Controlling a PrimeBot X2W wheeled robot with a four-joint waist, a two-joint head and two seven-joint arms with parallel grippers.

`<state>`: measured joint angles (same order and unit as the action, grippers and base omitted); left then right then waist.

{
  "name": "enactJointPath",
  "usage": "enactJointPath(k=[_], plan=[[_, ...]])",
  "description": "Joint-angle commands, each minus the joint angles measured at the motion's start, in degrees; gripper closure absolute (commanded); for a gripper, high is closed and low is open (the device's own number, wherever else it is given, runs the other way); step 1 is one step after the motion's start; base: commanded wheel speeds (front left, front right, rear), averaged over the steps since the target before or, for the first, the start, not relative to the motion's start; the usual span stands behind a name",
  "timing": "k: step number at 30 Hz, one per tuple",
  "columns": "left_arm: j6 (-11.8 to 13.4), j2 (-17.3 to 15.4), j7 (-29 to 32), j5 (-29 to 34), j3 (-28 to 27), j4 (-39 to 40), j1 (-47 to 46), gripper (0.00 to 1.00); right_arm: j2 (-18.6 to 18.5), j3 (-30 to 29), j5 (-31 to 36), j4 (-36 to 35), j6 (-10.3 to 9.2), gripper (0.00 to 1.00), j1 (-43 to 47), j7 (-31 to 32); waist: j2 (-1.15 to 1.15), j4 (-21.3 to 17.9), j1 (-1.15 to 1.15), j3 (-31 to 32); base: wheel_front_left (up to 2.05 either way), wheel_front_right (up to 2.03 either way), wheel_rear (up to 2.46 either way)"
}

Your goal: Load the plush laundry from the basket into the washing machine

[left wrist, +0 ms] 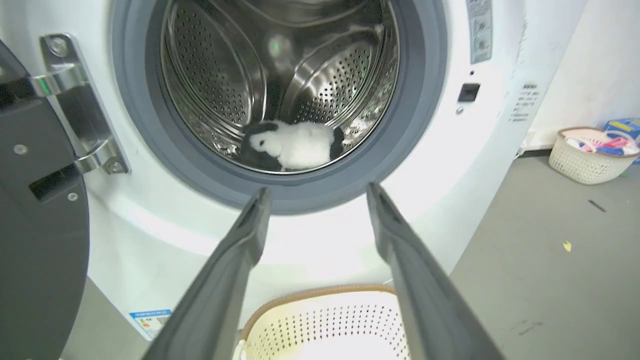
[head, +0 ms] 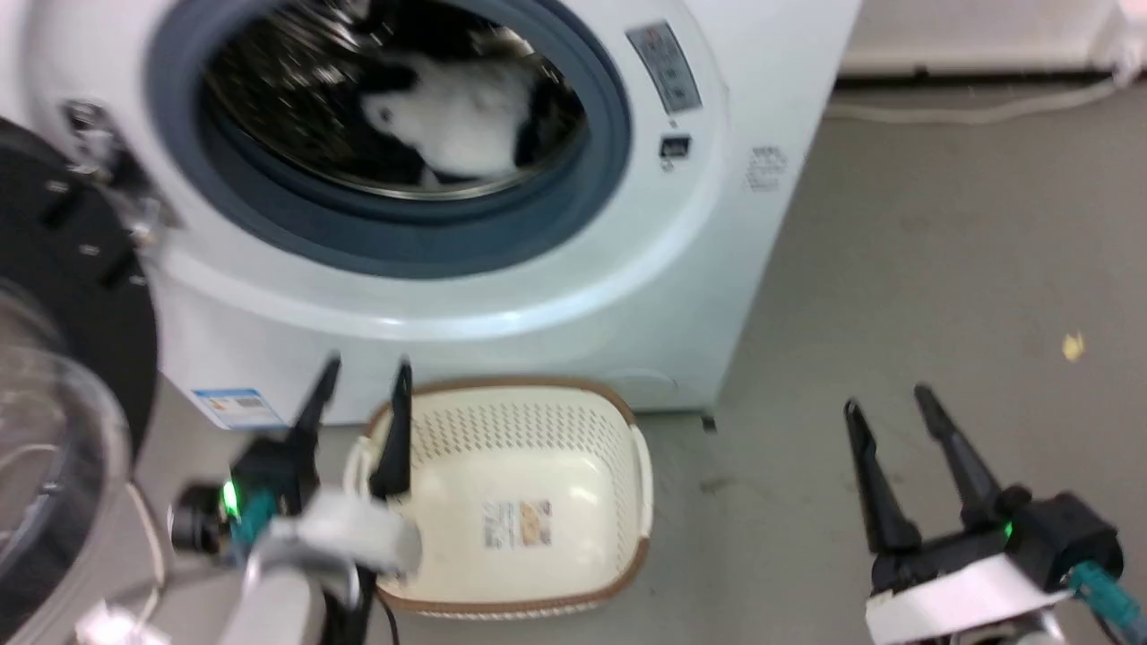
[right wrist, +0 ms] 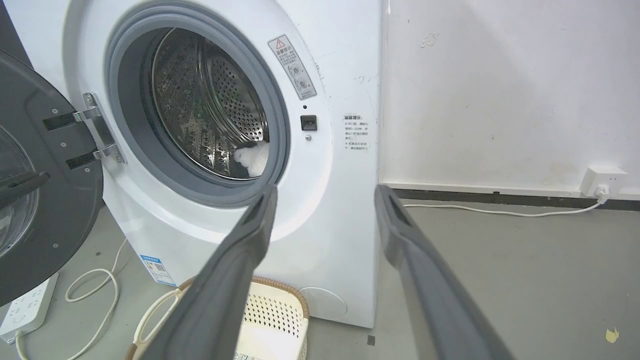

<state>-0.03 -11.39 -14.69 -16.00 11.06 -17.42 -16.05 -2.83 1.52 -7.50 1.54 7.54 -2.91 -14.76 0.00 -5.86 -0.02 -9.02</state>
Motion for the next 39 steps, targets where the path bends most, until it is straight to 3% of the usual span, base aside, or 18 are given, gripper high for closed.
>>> enactJointPath(k=[1, 13, 19, 20, 39], plan=[[0.6, 0.6, -0.3, 0.7, -0.3, 1.9, 2.9, 0.0, 0.0, 0.3, 0.2, 0.4, -0.05, 0.0, 1.5, -0.2, 0.0, 3.6, 0.02, 4.5, 0.0, 0.0, 0.0], [4.4, 4.0, -0.3, 4.7, -2.3, 10.7, 19.3, 0.0, 0.0, 1.1, 0.7, 2.3, -0.05, 0.0, 6.3, -0.2, 0.0, 5.3, 0.02, 8.9, 0.0, 0.0, 0.0], [3.4, 5.2, -0.3, 5.9, -3.6, 13.9, 20.9, 0.0, 0.0, 1.0, 0.7, 3.0, -0.05, 0.0, 6.7, -0.2, 0.0, 5.7, 0.02, 9.1, 0.0, 0.0, 0.0], [3.4, 5.2, 0.0, 5.8, -3.3, 13.8, 19.9, 1.0, 0.0, 1.0, 0.5, 2.9, 0.0, 1.0, 6.0, 0.0, 0.0, 5.7, 0.02, 9.1, 0.0, 0.0, 0.0], [3.0, 5.6, 1.9, 7.1, -4.1, 14.2, 19.4, 1.0, 0.0, 0.6, 1.3, 2.4, -0.01, 1.0, 5.6, 1.9, 0.0, 5.7, 0.02, 9.1, 0.0, 0.0, 0.0]])
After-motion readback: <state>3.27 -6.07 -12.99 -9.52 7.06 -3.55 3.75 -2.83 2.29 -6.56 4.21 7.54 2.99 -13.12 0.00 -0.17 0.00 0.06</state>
